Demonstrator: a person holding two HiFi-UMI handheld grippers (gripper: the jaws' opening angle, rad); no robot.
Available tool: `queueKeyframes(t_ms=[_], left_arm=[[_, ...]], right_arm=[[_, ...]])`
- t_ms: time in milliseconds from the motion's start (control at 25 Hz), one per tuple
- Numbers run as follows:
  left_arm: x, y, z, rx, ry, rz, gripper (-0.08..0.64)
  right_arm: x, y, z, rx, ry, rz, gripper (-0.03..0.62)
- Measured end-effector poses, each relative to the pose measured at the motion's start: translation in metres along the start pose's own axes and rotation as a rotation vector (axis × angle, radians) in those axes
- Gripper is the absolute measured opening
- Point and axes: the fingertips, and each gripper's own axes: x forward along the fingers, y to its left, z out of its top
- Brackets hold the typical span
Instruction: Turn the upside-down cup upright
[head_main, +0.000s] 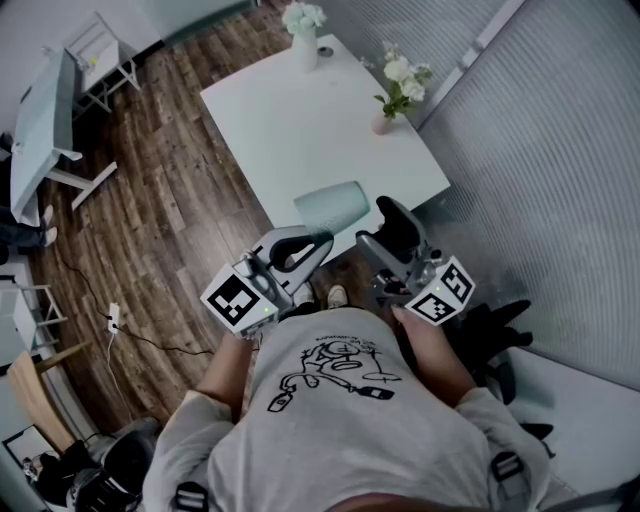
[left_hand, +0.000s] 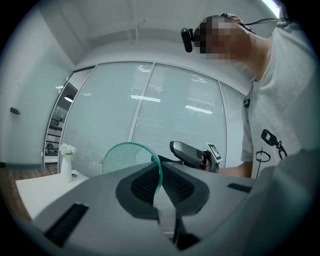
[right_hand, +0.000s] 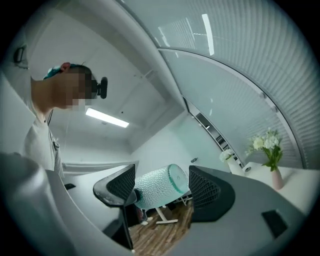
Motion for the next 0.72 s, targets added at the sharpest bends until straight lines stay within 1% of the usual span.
queueKeyframes(t_ms=[160, 240, 520, 720], left_arm=[[0.0, -0.001, 0.0, 0.004, -0.002, -0.003, 0.015], [0.001, -0.001, 0.0, 0.007, -0.002, -0.003, 0.015], [0.0, -0.002, 0.0, 0.005, 0.002, 0.0, 0.015], [0.001, -0.002, -0.001, 0.005, 0.003, -0.001, 0.015]], right_arm=[[0.0, 0.01, -0.001, -0.217, 0.093, 0.008, 0.339], [0.001, 0.015, -0.003, -0.31, 0.135, 0.013, 0.339], [0.005, 0.027, -0.002, -0.555, 0.222, 0.014, 0.339], [0.002, 0.027, -0.011, -0.737, 0.327, 0.002, 0.339]])
